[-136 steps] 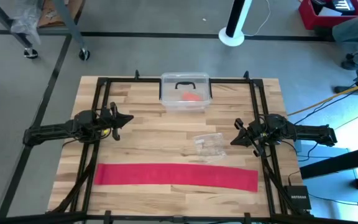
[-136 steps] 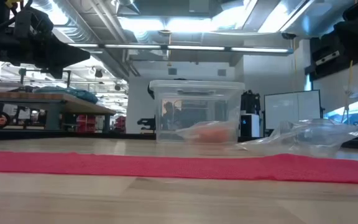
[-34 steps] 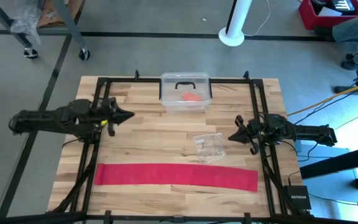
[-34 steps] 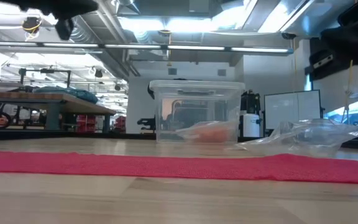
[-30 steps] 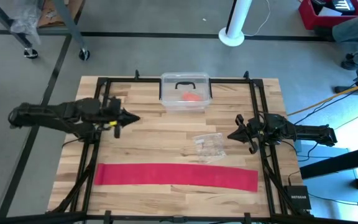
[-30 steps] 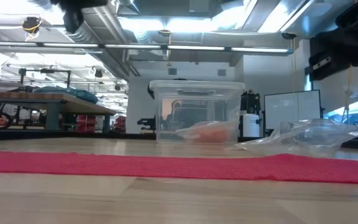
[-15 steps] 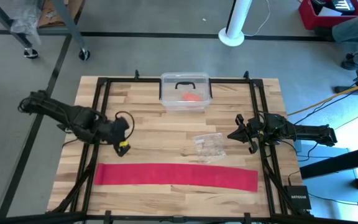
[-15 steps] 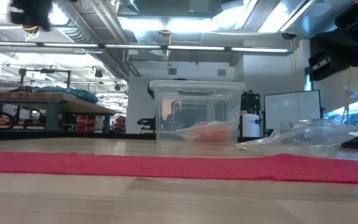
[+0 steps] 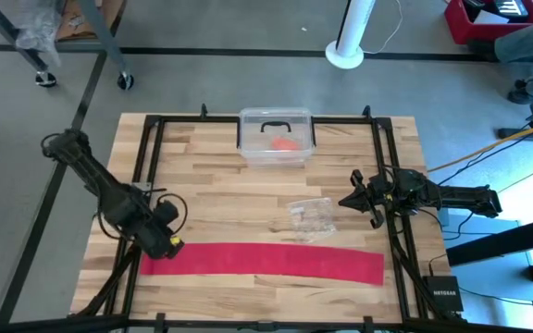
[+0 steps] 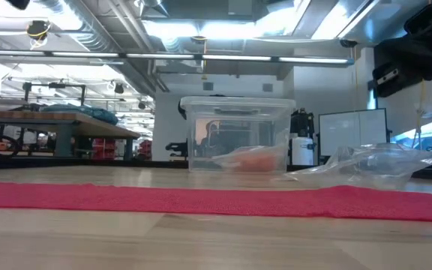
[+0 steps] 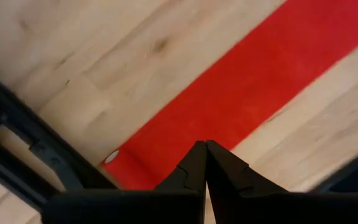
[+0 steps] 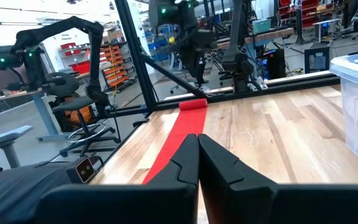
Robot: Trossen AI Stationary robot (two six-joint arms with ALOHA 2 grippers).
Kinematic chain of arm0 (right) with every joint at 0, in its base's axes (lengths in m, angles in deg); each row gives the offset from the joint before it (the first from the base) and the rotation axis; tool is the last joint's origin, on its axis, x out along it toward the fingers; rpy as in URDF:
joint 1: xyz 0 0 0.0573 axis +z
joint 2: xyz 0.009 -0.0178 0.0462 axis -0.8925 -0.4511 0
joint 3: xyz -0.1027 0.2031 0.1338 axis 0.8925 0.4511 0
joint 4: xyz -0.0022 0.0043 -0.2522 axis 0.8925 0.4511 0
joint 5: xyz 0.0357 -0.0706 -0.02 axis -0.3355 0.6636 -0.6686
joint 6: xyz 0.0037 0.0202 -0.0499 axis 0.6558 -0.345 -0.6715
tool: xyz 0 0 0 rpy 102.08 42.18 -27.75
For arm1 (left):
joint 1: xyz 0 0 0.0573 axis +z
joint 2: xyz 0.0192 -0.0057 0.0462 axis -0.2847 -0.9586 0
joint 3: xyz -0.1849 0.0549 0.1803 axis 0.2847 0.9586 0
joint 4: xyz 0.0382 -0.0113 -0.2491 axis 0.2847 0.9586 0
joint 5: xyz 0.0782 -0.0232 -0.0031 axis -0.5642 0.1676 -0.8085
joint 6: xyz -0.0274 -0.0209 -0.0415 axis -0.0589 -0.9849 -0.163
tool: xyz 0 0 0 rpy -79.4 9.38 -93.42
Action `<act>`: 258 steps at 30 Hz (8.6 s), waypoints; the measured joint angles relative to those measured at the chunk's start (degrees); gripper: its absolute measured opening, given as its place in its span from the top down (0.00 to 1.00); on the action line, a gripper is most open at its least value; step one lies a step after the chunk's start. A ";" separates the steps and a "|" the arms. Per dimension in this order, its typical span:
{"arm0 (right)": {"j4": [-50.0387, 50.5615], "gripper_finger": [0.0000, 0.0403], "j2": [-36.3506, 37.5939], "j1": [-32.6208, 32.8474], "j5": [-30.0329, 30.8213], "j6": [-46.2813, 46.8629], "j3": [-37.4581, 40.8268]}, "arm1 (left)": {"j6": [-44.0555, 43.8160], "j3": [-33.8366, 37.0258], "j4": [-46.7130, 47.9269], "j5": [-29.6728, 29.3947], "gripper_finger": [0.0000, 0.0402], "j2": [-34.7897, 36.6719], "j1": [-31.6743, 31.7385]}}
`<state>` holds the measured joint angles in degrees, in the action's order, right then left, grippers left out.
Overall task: Roll bandage
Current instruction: Roll the red bandage
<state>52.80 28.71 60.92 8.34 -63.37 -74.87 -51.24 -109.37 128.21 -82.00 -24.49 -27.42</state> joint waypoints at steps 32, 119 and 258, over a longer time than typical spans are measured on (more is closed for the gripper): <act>0.39 0.98 0.00 0.00 0.00 0.02 -0.02 | -20.04 16.64 -10.10 23.53 0.62 -8.32 -4.84; 0.68 0.98 0.00 0.02 -0.02 0.00 0.01 | 27.41 -13.43 -0.88 -15.18 0.86 -8.21 7.62; -20.85 0.75 -81.88 34.71 76.40 -38.12 -54.18 | 67.17 -9.57 -82.43 -24.86 0.85 -15.07 27.71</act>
<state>31.95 -53.16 95.63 84.74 -101.50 -129.05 15.94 -118.94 45.78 -106.87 -39.57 0.29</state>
